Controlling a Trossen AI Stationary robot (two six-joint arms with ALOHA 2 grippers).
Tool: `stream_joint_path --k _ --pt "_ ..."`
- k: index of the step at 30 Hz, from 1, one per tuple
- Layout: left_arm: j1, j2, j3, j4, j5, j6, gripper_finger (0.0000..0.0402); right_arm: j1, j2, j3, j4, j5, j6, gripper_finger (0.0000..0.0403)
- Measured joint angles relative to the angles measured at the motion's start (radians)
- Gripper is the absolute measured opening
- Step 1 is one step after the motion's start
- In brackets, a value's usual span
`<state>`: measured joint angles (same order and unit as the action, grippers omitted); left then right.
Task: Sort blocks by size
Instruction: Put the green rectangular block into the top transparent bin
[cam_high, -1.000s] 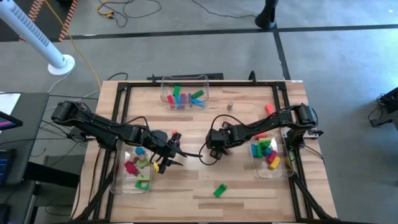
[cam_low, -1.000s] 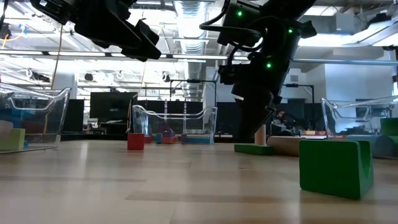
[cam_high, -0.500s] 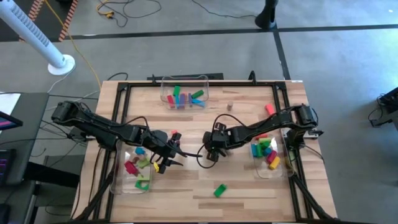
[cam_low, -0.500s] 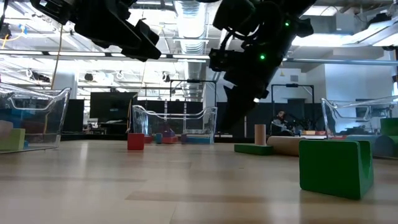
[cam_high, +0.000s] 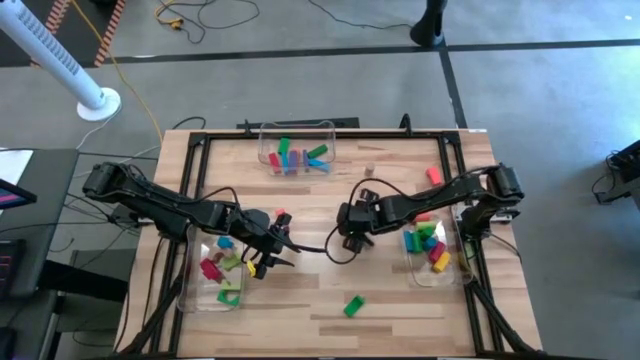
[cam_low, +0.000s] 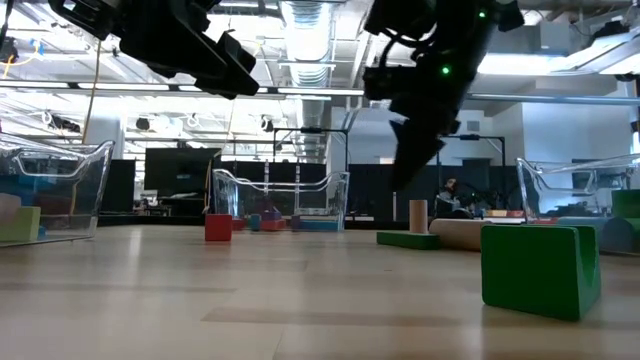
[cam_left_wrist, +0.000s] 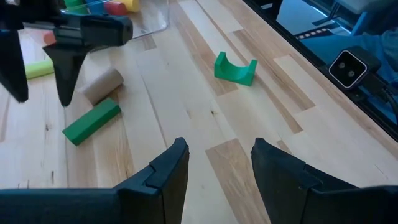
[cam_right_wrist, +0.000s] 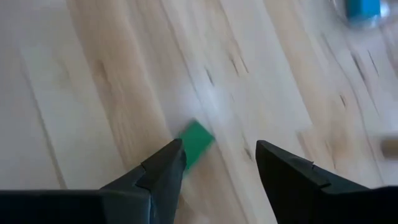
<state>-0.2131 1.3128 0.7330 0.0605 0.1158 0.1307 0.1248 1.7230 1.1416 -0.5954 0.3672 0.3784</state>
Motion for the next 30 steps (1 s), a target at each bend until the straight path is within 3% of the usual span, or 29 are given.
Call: stream_joint_path --k 14,30 --pt "0.0 0.0 0.0 -0.001 0.0 0.0 0.0167 0.047 0.019 -0.001 -0.087 -0.028 0.075 0.023" --pt "0.0 0.0 0.0 0.0 -0.021 0.002 0.0167 0.036 0.032 -0.001 -0.006 -0.03 0.088 0.023"
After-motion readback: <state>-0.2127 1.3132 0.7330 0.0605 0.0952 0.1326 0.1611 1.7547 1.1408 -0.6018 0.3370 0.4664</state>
